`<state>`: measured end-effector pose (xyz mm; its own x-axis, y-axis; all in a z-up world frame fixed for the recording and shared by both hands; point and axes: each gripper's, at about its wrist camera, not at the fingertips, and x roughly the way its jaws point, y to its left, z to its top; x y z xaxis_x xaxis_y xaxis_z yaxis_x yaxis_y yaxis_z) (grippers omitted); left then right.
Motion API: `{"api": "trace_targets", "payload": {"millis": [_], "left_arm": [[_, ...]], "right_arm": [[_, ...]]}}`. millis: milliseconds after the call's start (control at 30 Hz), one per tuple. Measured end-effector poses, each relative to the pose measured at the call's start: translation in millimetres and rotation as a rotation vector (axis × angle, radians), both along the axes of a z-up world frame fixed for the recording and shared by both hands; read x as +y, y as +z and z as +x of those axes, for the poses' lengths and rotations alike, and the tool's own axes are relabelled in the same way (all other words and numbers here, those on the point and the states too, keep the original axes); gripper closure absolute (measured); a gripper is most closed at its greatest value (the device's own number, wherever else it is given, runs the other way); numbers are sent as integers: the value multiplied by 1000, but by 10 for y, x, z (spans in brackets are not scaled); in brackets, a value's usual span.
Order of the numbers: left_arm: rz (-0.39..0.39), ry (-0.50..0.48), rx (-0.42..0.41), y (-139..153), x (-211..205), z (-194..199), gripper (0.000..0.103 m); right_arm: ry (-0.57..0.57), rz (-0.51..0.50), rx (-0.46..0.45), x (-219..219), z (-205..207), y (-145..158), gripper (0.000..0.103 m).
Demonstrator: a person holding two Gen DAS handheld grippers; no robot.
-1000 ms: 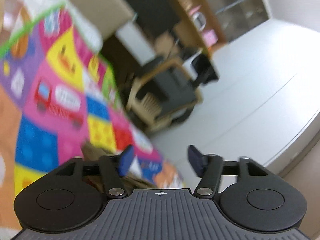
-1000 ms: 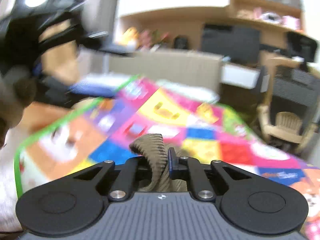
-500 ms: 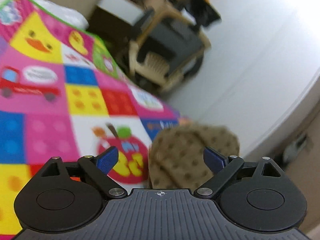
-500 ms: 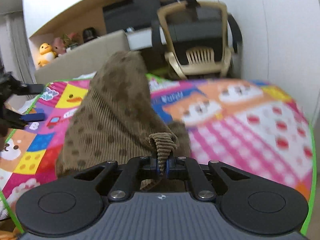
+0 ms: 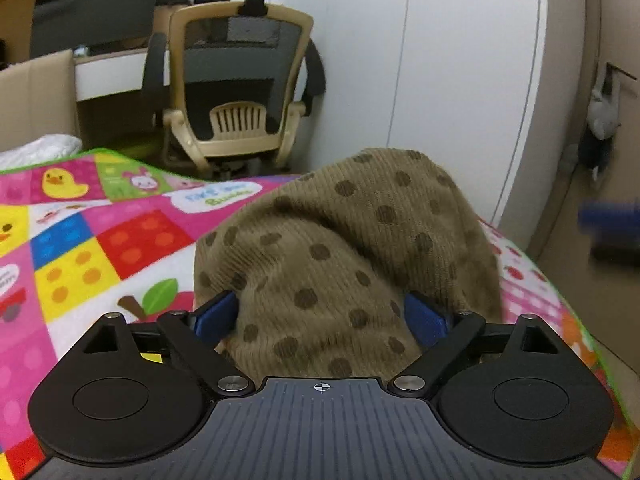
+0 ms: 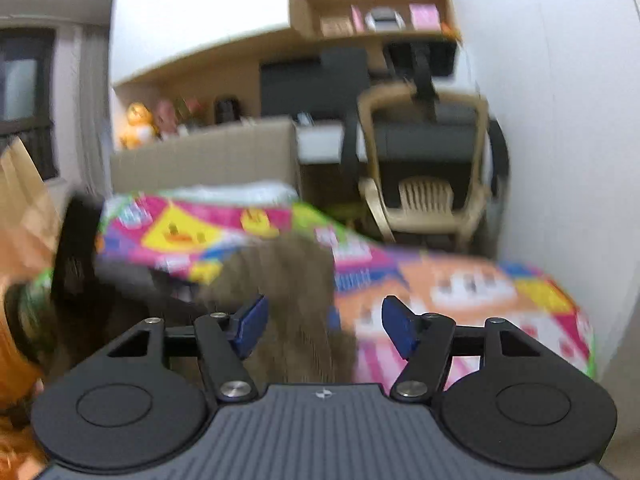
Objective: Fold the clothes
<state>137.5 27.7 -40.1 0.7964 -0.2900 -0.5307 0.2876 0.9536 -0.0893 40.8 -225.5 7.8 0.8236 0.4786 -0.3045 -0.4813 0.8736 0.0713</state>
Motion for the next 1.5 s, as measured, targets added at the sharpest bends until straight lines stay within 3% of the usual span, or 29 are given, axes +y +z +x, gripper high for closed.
{"api": "trace_targets", "payload": {"millis": [100,233,333,467,567,667,700,800,867,1033,1167,1200,1267,1300,1333,1400,1500], "left_arm": [[-1,3,13,2,23,-3,9],[11,-2,24,35,27,-28,9],[8,0,33,36,38,-32,9],[-40,-33,57,85,156,-143,8],[-152,-60,88,131,368,-306,6],[-215,-61,124,87,533,-447,6],[-204,-57,128,61,537,-467,6],[-181,-49,142,-13,519,-495,6],[-192,-52,146,-22,504,-499,6],[-181,29,91,100,681,-574,6],[-174,88,61,157,884,-696,6],[-149,63,51,157,862,-766,6],[-96,10,32,157,816,-907,6],[-53,-22,28,142,753,-977,6],[-2,-37,19,122,681,-1031,6],[100,-68,0,83,535,-1139,6],[154,-76,-42,30,377,-1164,6]], "right_arm": [[38,57,-16,129,355,126,36],[87,119,78,393,1061,101,35],[74,-21,120,649,1432,-149,35],[-68,-289,179,806,1681,-660,35],[-105,-258,268,655,1733,-914,36],[-106,-243,258,571,1639,-920,36],[-112,-268,232,588,1607,-879,36],[-126,-351,116,673,1434,-693,36],[-89,-353,33,698,1183,-489,36],[134,-357,-108,770,397,-132,28],[354,-447,-132,966,-140,-248,27],[389,-498,-149,1046,-236,-353,27],[384,-575,-182,1183,-310,-541,44],[361,-584,-186,1225,-299,-586,69],[330,-567,-174,1232,-255,-586,82],[252,-471,-160,1160,-144,-463,91],[193,-374,-164,1048,-84,-228,94]]}}
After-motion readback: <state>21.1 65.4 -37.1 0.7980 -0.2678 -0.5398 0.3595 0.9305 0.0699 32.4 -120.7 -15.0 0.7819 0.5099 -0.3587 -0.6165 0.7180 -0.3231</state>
